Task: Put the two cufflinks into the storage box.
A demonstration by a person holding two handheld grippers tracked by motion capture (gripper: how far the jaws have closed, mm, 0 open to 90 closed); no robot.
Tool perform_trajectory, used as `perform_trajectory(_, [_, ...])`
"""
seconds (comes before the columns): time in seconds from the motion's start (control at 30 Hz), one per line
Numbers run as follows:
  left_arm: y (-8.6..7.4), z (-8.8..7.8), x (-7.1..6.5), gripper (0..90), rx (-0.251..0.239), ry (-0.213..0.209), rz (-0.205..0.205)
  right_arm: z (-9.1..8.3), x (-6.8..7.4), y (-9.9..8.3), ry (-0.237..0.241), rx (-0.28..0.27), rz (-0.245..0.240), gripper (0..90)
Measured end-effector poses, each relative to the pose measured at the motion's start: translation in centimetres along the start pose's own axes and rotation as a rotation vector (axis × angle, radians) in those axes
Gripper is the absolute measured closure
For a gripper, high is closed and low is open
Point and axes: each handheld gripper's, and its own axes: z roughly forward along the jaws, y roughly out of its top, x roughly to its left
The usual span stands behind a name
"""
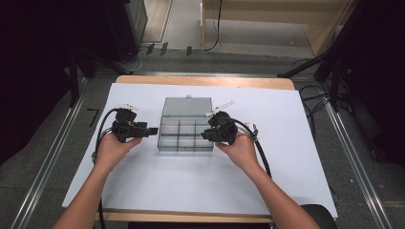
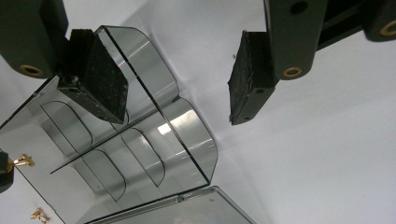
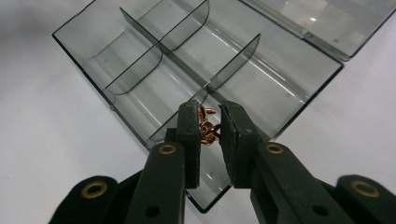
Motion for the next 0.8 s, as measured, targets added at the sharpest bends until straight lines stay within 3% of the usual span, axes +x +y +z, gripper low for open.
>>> perform_trajectory(0.8, [-0.1,0.0,0.3,38.4,0.005,0.005,-0.004,3.0,0.8,-0.1,-0.006,0.091,-0.024,79.5])
